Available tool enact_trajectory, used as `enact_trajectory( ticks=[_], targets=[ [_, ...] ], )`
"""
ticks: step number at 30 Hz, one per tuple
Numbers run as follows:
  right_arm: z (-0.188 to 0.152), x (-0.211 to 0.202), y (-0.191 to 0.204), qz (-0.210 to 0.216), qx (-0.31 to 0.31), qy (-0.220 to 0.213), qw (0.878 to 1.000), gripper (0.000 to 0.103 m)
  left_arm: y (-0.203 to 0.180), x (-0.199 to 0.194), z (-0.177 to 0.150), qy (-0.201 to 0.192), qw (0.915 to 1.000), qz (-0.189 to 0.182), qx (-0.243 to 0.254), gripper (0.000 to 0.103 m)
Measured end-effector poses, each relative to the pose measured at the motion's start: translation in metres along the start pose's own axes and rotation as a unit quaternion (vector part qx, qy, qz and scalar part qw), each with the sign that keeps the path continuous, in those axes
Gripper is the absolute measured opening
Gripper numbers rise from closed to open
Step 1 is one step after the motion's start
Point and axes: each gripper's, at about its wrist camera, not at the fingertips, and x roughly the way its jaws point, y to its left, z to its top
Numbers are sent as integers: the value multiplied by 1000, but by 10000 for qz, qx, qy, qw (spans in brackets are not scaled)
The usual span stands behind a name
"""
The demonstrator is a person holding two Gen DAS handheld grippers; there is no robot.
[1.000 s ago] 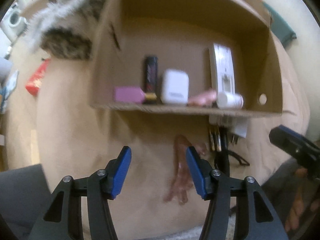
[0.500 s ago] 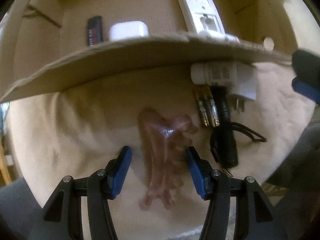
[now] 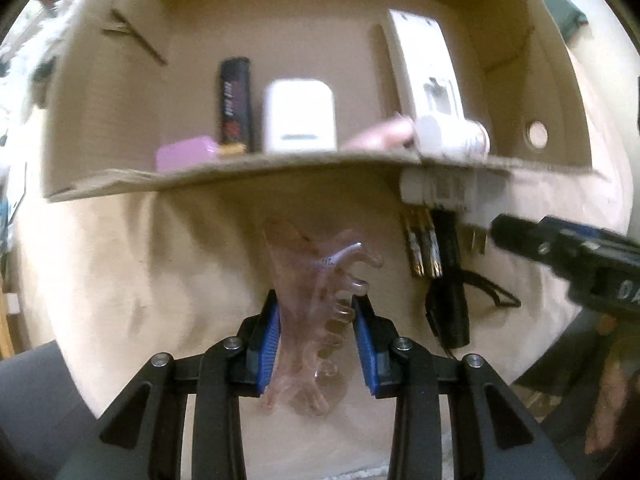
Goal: Organize rigid objects
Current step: 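Grasp the pink comb with the left tool while the right tool grasps the white plug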
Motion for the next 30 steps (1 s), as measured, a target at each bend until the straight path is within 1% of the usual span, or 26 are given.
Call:
enact_trajectory(
  ticks=[1,3,7,10,11,12,14,15,17,20,22,24,26,27,28,30],
  targets=[
    [1,2,3,38,-35,10,10000,92,4,-3,0,-15,10000,0,-58,31],
    [5,7,11,-86,-147,19,9999,91,11,-8,-1,-55,9998,-18,-170,31],
    [11,25,18,-101,-223,161,9996,73,18,-12,-1,-99,9994,-41,-323,32],
    [15,29,24,-159,-322,124,9993,68,25,-14,0,-90,9991,-64,-403,32],
    [14,28,25,-211,-407,96,9989,65,32,-15,0,-86,9991,-71,-417,32],
    [16,26,29,-324,-492,67,9982,59,35,-16,0,-82,9990,-78,-442,32],
    [12,23,28,-464,-462,48,9978,58,38,-13,0,-79,9988,-72,-468,32],
    [10,20,23,-456,-367,36,9983,58,39,-13,0,-73,9988,-81,-487,32],
    [7,19,20,-503,-365,70,9980,58,39,-13,3,-77,9986,-91,-523,32],
    [8,20,27,-562,-465,-38,9973,58,35,-10,11,-116,9987,-49,-497,32],
    [13,22,34,-615,-518,-126,9967,58,36,-11,10,-130,9987,-22,-490,32],
    [19,28,40,-793,-631,-155,9947,58,35,-12,7,-116,9987,3,-494,32],
    [21,32,45,-858,-729,-144,9935,58,33,-14,7,-108,9985,19,-529,32],
    [21,33,47,-858,-752,-142,9934,55,34,-12,7,-110,9984,18,-552,32],
    [20,32,48,-816,-770,-148,9936,44,34,-10,7,-122,9983,24,-564,32],
    [15,29,50,-794,-787,-188,9936,44,28,-11,8,-163,9981,45,-598,32]
  ],
)
